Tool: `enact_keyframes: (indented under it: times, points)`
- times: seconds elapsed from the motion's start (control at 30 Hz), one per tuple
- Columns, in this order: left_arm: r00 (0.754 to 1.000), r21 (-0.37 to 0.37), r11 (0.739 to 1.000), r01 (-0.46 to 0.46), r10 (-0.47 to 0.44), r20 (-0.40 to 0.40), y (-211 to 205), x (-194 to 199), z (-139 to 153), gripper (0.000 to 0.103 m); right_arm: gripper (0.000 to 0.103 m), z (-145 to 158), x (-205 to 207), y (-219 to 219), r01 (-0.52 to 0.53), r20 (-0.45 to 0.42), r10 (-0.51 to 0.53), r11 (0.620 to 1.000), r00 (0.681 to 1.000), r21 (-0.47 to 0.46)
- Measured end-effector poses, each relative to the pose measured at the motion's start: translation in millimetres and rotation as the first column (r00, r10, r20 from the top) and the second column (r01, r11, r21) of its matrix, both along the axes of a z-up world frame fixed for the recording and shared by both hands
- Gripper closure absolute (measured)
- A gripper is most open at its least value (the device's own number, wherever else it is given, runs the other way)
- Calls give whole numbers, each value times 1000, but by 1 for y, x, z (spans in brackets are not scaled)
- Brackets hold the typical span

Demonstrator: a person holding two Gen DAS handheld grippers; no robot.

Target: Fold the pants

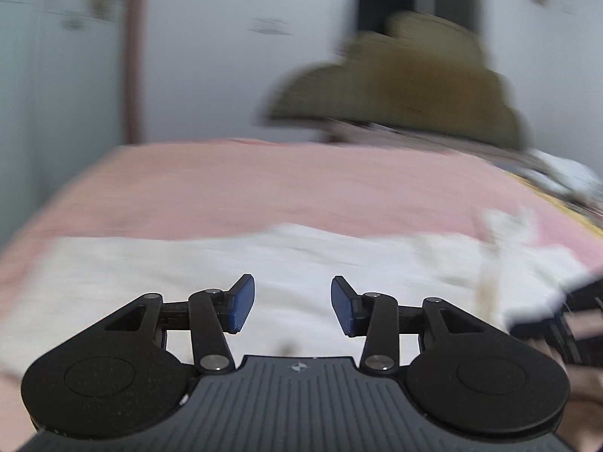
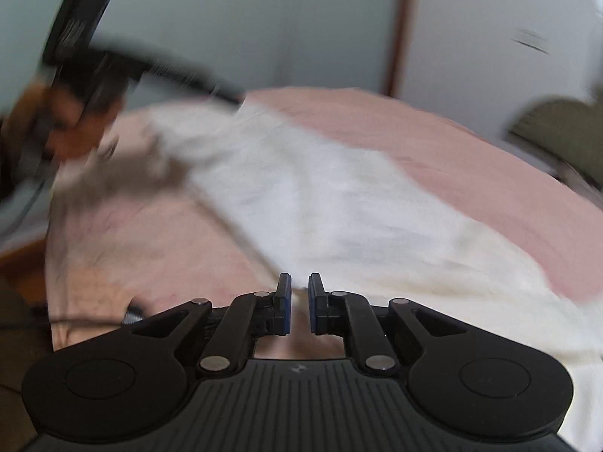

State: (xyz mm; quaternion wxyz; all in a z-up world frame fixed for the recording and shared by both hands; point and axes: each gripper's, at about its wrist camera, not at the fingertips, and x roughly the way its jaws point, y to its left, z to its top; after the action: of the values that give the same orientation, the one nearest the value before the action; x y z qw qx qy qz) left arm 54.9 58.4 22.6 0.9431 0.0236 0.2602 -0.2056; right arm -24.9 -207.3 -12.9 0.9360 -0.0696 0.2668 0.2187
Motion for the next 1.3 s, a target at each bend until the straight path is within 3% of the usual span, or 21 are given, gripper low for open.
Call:
enact_keyframes:
  times: [0.07, 0.13, 0.2, 0.27, 0.4, 0.5, 0.53, 0.57, 0.6, 0.67, 0.77, 0.93, 1.03, 1.13, 1.17, 1.23, 1.3]
  points:
    - [989, -22, 990, 142, -143, -47, -24, 6, -10, 51, 93, 1, -3, -32, 144, -14, -143, 988, 990, 58]
    - [963, -37, 968, 247, -250, -99, -47, 10, -21, 50, 93, -8, -5, -61, 277, -74, -271, 958, 960, 79]
    - [937, -29, 948, 317, -318, -144, -66, 13, -34, 50, 93, -21, -6, -73, 333, -172, -321, 942, 931, 39]
    - [916, 2, 927, 376, -372, -149, -84, 9, -43, 50, 93, -27, -14, -71, 357, -160, -352, 934, 922, 5]
    - [895, 56, 900, 433, -423, -140, -115, 2, -55, 49, 91, -14, -14, -59, 360, -56, -357, 929, 933, 81]
    - [901, 94, 898, 431, -421, -106, -130, -5, -60, 49, 91, 2, 7, -40, 348, 21, -351, 934, 936, 76]
    - [905, 112, 898, 425, -416, -94, -136, -7, -63, 56, 91, 6, 18, -30, 326, 32, -329, 943, 944, 63]
    - [906, 121, 898, 423, -414, -91, -138, -8, -66, 74, 91, 8, 26, -21, 301, 40, -302, 953, 952, 47]
    - [908, 133, 898, 418, -408, -97, -142, -7, -68, 85, 91, 12, 38, -13, 269, 42, -270, 963, 962, 24]
    - [916, 151, 904, 400, -391, -92, -145, -8, -72, 98, 91, 10, 59, 1, 226, 15, -225, 974, 974, -36]
    - [914, 185, 896, 404, -403, -46, -144, -17, -71, 101, 91, -3, 77, 12, 189, -65, -203, 966, 977, -177]
    - [881, 225, 856, 465, -473, -19, -143, -36, -70, 101, 91, -15, 50, 10, 125, -137, -194, 908, 971, -399]
    - [869, 250, 840, 482, -495, -13, -144, -42, -74, 101, 91, -14, 30, 3, 107, -171, -188, 912, 967, -395]
    - [866, 273, 832, 482, -499, -7, -148, -40, -78, 100, 90, -6, 23, -8, 156, -141, -216, 925, 966, -347]
    - [865, 274, 831, 484, -501, -7, -149, -39, -78, 90, 87, -5, 23, -11, 183, -111, -230, 926, 967, -330]
    - [863, 285, 826, 486, -506, -5, -151, -42, -78, 89, 75, -6, 26, -16, 236, -71, -268, 925, 961, -298]
    - [855, 314, 812, 491, -518, 4, -156, -45, -78, 84, 49, -14, 29, -17, 235, -79, -274, 917, 959, -323]
